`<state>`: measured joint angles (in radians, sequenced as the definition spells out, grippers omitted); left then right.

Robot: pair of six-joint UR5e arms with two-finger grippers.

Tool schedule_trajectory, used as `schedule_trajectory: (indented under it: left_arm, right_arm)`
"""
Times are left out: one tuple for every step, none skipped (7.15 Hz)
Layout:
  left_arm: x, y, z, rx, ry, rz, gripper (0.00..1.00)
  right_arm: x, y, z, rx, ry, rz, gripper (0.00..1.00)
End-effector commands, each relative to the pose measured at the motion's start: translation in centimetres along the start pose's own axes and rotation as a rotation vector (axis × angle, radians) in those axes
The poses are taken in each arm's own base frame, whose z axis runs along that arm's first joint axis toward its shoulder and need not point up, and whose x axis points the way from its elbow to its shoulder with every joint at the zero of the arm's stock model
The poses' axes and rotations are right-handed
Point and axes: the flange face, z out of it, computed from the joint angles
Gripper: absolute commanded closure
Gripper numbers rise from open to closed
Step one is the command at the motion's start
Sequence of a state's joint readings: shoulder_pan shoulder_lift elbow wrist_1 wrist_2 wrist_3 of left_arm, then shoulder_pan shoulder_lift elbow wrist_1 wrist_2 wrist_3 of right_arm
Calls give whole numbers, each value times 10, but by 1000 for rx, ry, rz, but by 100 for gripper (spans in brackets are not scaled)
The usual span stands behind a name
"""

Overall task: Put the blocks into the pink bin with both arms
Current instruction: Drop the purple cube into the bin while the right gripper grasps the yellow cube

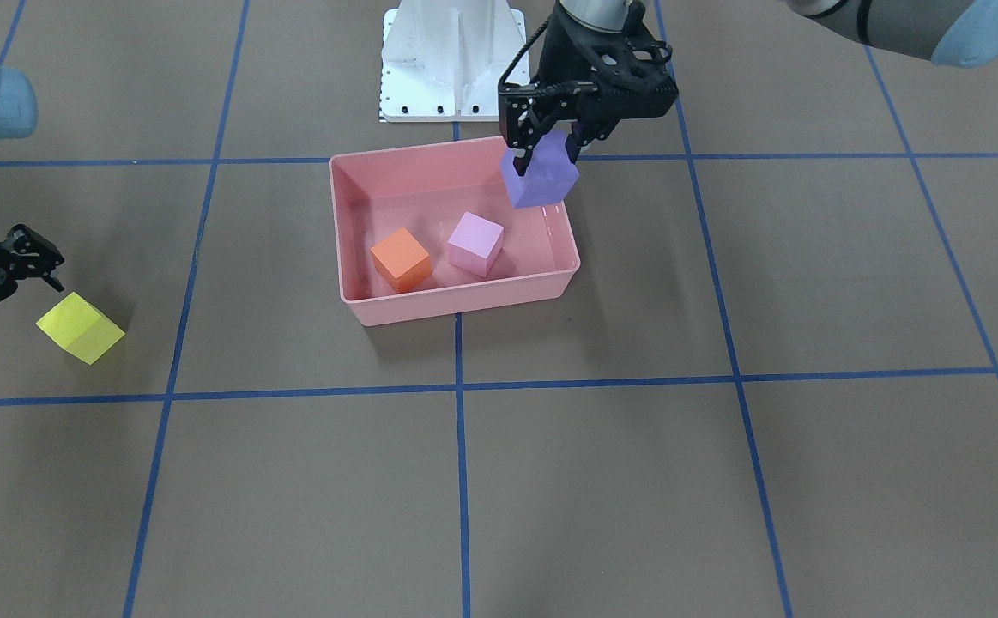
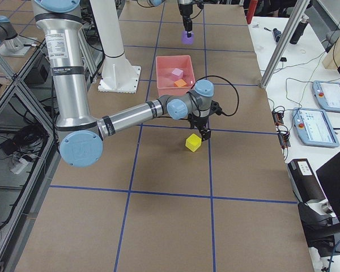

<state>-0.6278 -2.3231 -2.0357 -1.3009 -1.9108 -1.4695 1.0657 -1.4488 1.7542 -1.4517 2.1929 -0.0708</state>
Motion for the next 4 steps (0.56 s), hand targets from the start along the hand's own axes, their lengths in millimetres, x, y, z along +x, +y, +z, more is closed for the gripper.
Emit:
schedule_trajectory:
  left_arm:
    - [14,30,17,11,-9,4,100]
    - [15,33,18,7,-7,7,100]
    - [17,40,20,-3,-5,13,100]
    - [29,44,20,-7,2,18,100]
  right_arm:
    - [-9,-1,20,-31,-32,-59,1]
    - [-17,-8,31,-45,-43,-71,1]
    - [-20,-9,41,-62,-48,-76,1]
    - [-19,-14,45,-66,-50,-78,1]
